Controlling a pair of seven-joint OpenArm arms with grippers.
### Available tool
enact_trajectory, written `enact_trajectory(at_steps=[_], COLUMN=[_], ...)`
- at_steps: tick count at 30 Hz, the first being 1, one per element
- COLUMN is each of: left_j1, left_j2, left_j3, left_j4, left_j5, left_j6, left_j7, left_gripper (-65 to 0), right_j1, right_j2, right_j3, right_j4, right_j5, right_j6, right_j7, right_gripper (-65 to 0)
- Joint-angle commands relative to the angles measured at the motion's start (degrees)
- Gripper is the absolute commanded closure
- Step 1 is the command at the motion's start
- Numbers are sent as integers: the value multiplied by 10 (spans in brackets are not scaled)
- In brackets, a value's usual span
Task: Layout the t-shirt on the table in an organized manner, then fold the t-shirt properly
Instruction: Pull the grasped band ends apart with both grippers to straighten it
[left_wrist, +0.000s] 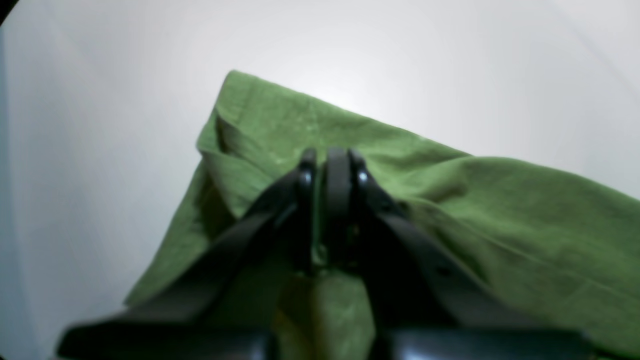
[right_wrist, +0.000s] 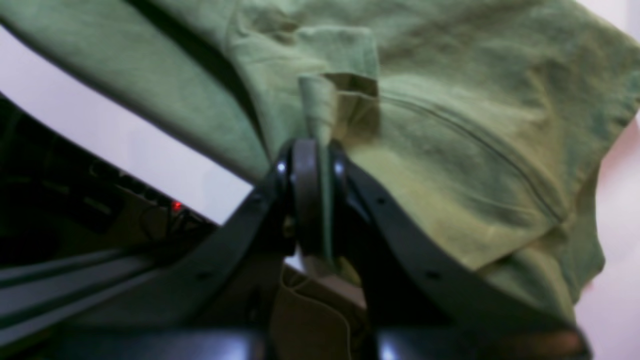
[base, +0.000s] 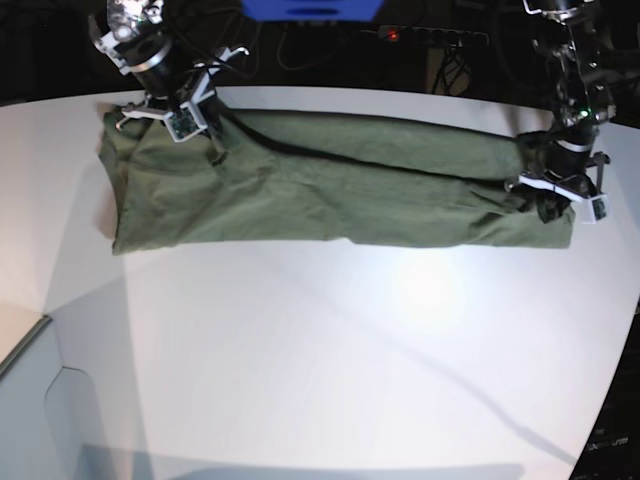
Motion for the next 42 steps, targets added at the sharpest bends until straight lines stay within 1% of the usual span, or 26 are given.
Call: enact_trajectory(at_steps=[1, 5, 14, 23, 24, 26, 28, 30, 31, 33, 35, 38, 42], left_j1=[-3, -2, 10, 12, 12, 13, 20, 20, 22, 36, 39, 39, 34], left_j2=[0, 8, 5, 5, 5, 6, 6, 6, 6, 7, 7, 4, 1], left_j3=[-9, -33, -33, -33, -33, -33, -33, -33, -34, -47, -64, -89, -101], left_j4=[9, 9, 9, 9, 9, 9, 9, 11, 14, 19, 28, 26, 9], left_j5=[-5, -5, -5, -1, -1, -1, -4, -5, -5, -5, -5, -5, -5], left_j6=[-1, -1, -1, -1, -1, -1, -1, -1, -1, -1, -1, -1, -1], left_j7=[-16, -15, -15, -11, -11, -10, -10, -10, -10, -14, -13, -11, -11], left_gripper=[0, 0, 0, -2, -8, -61, -151, -240, -295, -368, -397, -399, -400], right_j1=[8, 28, 72, 108, 113, 119, 120, 120, 120, 120, 120, 124, 128], right_j2=[2, 3, 3, 3, 3, 3, 3, 3, 3, 3, 3, 3, 3], right_j3=[1, 13, 51, 54, 54, 54, 54, 53, 53, 53, 53, 52, 50], right_j4=[1, -23, -30, -103, -110, -120, -124, -125, -125, -123, -122, -122, -125], right_j5=[6, 6, 6, 5, 5, 5, 5, 5, 5, 5, 5, 5, 5], right_j6=[2, 2, 2, 2, 2, 2, 2, 2, 2, 2, 2, 2, 2], right_j7=[10, 10, 10, 10, 10, 10, 10, 10, 10, 10, 10, 10, 10], right_gripper=[0, 0, 0, 0, -7, -61, -124, -173, -196, -223, -235, -235, -235])
